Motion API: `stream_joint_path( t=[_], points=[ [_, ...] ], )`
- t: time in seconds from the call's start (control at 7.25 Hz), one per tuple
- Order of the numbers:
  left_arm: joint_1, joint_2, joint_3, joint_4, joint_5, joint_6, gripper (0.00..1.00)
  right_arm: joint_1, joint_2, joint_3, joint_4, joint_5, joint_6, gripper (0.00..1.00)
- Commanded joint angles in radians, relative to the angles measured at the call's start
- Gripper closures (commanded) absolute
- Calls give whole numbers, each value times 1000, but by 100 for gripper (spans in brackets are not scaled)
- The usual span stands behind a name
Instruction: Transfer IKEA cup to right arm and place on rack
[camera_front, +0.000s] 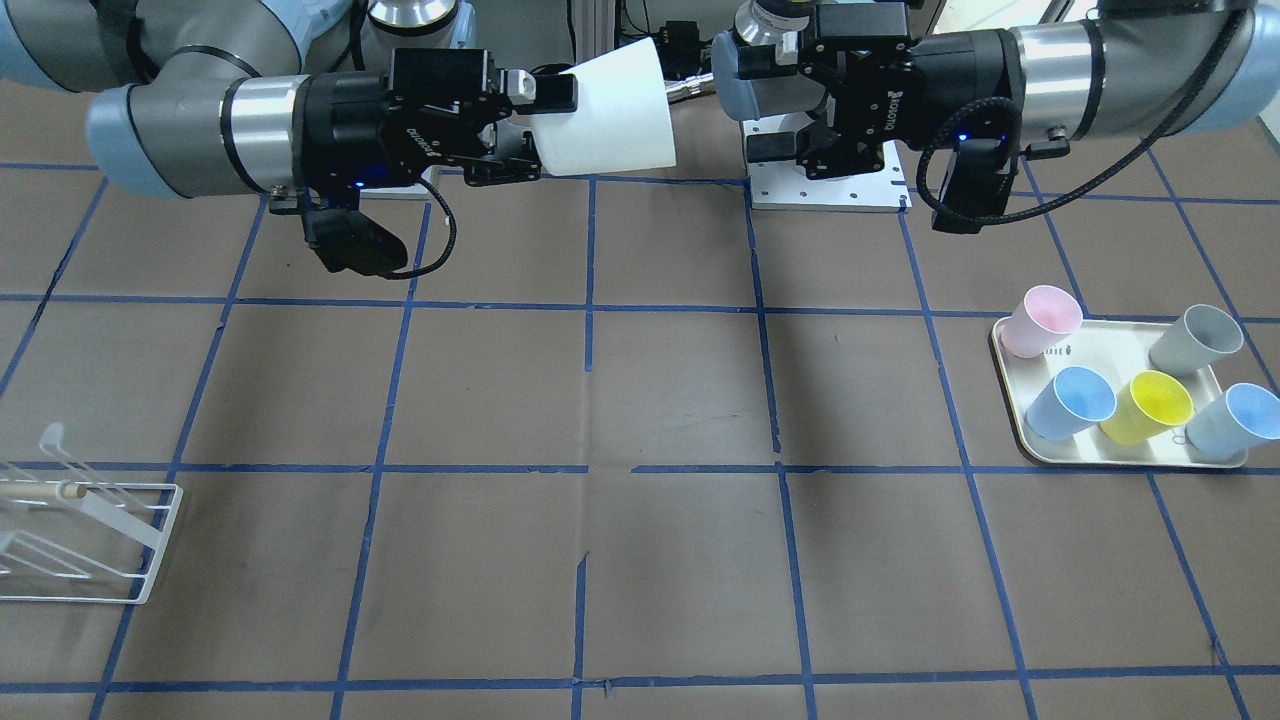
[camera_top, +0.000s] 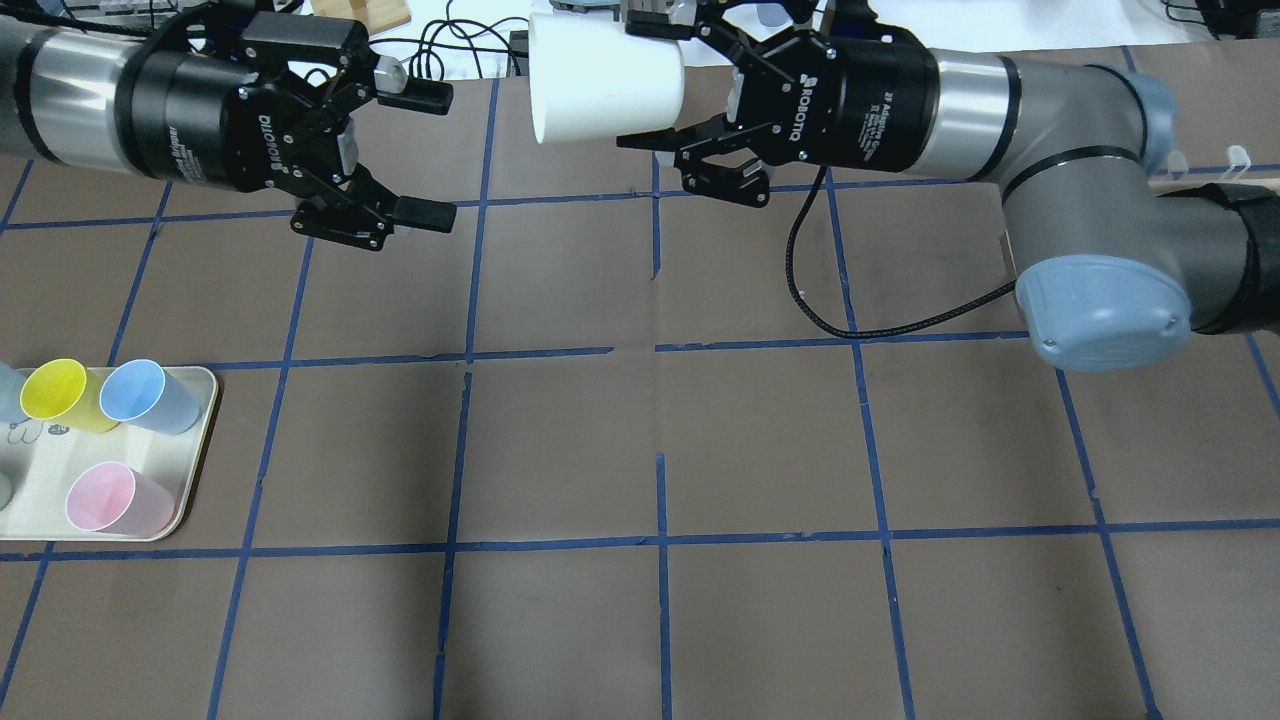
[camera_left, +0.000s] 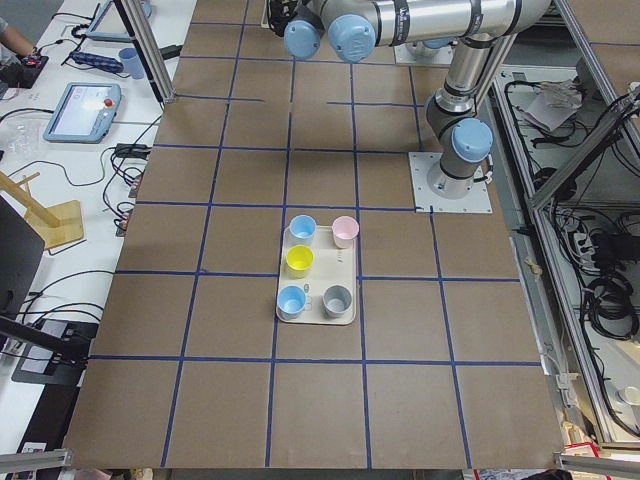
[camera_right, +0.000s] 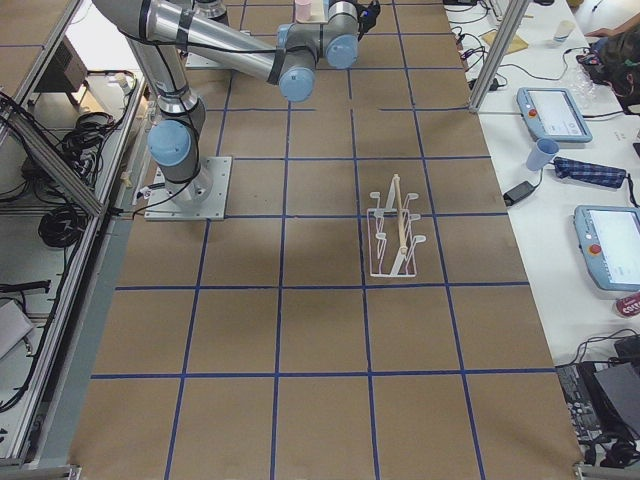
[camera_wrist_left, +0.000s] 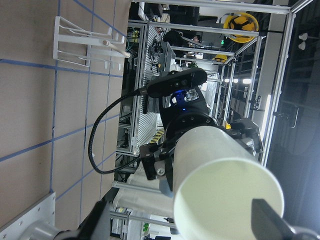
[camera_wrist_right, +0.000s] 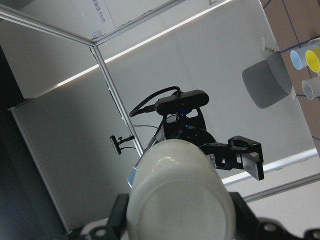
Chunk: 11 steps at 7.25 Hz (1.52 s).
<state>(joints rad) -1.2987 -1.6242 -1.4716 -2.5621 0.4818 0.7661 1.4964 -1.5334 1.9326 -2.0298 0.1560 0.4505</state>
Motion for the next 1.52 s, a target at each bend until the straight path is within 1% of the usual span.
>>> stream_joint_path(
  t=[0.0, 0.14, 0.28, 0.41, 0.55, 0.69, 0.83, 0.97, 1.1, 1.24, 1.38],
  points=[
    [7, -5, 27, 166, 212, -278, 3, -41, 2, 5, -91, -24, 65, 48],
    [3, -2, 27, 298, 319, -436, 3, -68, -1, 5, -98, -118, 65, 48],
    [-14, -6, 27, 418, 460, -538, 3, -79, -11, 3, -112, -247, 65, 50],
    [-52, 1, 10, 538, 594, -613, 3, -81, -31, 3, -112, -406, 63, 52],
    [-97, -22, -10, 727, 773, -710, 3, -78, -71, 5, -107, -579, 63, 53],
    [-156, -22, -31, 838, 826, -826, 2, -77, -94, 5, -93, -734, 62, 52],
    [-221, -22, -44, 912, 880, -891, 2, -74, -111, 0, -74, -859, 62, 52],
    [-279, -28, -55, 972, 988, -966, 2, -71, -138, -9, 0, -1038, 36, 52],
    [-295, 9, -77, 990, 1003, -958, 3, -71, -164, -18, 104, -1196, -51, 53],
    [-307, 13, -97, 1067, 1058, -923, 6, -73, -180, -58, 223, -1392, -173, 53],
    [-307, 26, -102, 1091, 1087, -907, 0, -74, -177, -139, 337, -1515, -267, 55]
  ],
)
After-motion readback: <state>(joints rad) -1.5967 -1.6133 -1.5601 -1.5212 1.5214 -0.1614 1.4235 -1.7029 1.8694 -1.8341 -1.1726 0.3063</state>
